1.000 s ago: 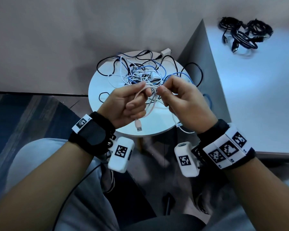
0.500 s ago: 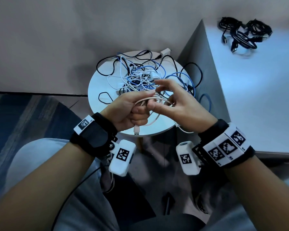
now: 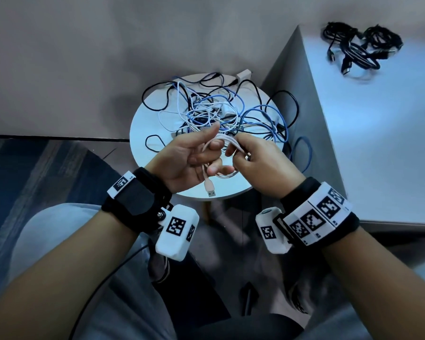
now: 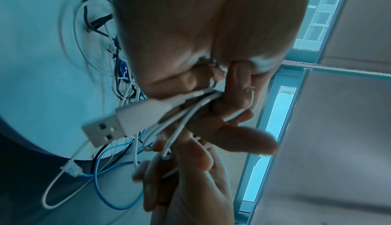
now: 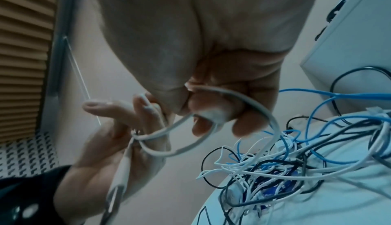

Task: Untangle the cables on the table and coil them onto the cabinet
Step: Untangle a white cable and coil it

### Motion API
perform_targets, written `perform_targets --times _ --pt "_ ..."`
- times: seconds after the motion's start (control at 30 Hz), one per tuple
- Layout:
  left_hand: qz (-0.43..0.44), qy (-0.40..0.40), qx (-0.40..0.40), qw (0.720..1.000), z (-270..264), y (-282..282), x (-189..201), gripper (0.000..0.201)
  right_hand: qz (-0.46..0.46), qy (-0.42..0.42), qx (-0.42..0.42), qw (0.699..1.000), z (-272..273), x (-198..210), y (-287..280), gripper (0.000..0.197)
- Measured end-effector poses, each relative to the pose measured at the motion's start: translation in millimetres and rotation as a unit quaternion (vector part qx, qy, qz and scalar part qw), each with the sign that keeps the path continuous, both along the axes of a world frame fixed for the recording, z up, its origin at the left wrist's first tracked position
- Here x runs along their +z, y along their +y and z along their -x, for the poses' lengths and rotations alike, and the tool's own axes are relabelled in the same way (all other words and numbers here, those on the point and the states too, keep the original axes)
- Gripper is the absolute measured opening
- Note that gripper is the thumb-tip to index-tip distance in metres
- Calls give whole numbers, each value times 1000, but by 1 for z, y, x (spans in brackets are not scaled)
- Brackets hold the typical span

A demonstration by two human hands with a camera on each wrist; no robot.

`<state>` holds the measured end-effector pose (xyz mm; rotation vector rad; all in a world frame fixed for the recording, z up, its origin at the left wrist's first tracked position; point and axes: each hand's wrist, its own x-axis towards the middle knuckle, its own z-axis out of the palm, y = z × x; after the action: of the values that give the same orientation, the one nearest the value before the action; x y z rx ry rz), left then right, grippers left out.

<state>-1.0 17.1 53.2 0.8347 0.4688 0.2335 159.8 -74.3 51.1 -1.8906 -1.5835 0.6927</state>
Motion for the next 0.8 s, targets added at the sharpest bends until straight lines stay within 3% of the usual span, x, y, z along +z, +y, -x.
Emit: perform_targets --times 0.17,0.3,0.47,0.53,0.6,0.67,0.8 --pt "-101 29 -44 993 0 1 4 42 -5 -87 17 996 2 -4 -3 14" --pt "-107 14 -88 990 -1 0 5 27 8 -92 3 996 1 1 -5 16" --pt "-39 -57 -97 993 3 0 3 18 71 146 34 986 -14 4 -2 26" --pt "-16 -90 -59 994 5 7 4 21 63 229 61 970 -17 8 -3 39" --pt "7 -132 -9 991 7 13 4 22 55 257 69 962 -19 11 -3 45" --pt "40 -196 28 979 9 19 3 18 68 207 69 974 -22 9 -1 47" --pt "124 -320 82 936 23 44 12 33 178 -3 67 982 -21 -13 -5 54"
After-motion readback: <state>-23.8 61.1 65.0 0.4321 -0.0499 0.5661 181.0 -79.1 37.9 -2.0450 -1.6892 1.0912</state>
